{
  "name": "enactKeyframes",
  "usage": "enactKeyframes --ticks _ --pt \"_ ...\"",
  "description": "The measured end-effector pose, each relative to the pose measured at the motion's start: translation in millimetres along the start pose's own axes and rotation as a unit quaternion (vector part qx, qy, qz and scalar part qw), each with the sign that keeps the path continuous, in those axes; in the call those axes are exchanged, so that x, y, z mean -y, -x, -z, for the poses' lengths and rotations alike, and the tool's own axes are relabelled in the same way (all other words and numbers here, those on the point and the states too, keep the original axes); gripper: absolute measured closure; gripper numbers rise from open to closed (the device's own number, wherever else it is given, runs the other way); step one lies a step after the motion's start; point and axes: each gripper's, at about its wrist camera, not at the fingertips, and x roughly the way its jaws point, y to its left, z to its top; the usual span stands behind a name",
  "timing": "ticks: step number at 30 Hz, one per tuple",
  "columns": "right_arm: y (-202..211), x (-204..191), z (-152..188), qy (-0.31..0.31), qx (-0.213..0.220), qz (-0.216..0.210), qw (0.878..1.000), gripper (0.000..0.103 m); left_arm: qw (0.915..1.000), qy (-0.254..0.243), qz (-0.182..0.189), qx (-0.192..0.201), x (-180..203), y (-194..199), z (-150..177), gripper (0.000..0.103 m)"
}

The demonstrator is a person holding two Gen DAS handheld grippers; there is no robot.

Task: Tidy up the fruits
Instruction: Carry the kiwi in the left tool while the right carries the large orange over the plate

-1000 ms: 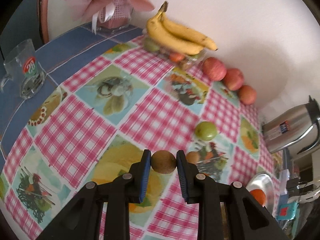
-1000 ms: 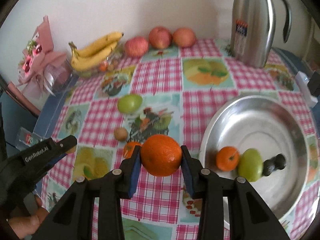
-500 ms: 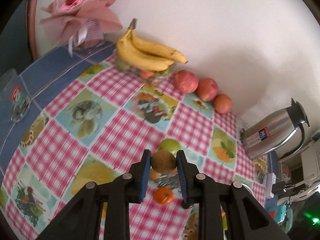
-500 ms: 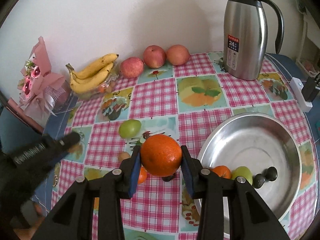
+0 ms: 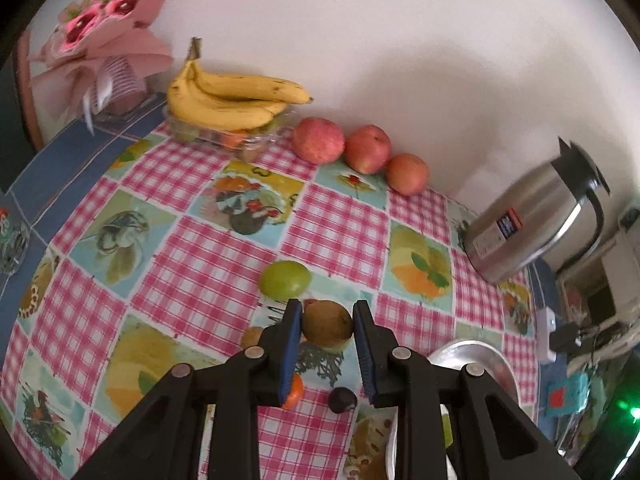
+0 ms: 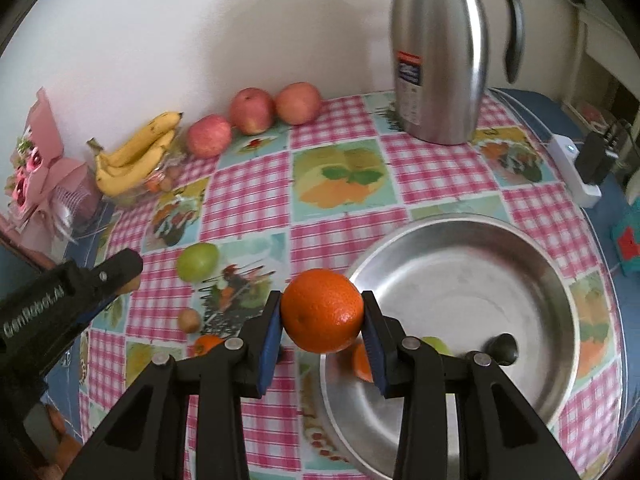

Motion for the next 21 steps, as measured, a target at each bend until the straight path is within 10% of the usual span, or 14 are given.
enactKeyframes --ticks 21 --pt "43 118 -4 -0.136 0.054 0.07 0.987 0.064 0.9889 -0.127 0.051 -0.056 80 -7 57 0.075"
